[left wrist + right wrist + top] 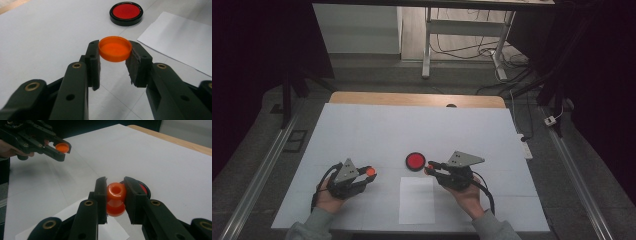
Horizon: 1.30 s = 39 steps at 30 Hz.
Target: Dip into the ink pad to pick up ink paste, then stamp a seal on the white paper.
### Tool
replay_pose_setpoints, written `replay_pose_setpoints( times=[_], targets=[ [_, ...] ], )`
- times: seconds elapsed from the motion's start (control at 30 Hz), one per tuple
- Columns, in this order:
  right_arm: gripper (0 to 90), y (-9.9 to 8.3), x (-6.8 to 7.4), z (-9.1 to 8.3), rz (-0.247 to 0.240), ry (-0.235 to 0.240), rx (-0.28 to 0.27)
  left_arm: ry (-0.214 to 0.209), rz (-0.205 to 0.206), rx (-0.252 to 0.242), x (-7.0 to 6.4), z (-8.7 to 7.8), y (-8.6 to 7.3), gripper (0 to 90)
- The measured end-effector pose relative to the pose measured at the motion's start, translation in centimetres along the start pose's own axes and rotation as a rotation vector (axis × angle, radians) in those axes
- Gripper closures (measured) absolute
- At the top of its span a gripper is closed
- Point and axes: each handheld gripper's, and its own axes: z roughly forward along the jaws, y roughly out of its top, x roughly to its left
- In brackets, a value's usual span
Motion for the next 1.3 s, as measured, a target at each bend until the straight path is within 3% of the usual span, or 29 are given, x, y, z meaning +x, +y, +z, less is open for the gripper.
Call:
replay_pose_setpoints(
  times=[0.9,1.3],
  targets=[
    [72.3,-0.6,1.5,0.4,-0.003,0.061,0.021,-0.001,-0.001,0.002,0.0,0.0,0.0,64.3],
    [72.3,-1.2,2.1,1.4,-0.019,0.083,0.064,-0.001,0.0,0.003,0.0,0.1,0.0,64.3]
  ],
)
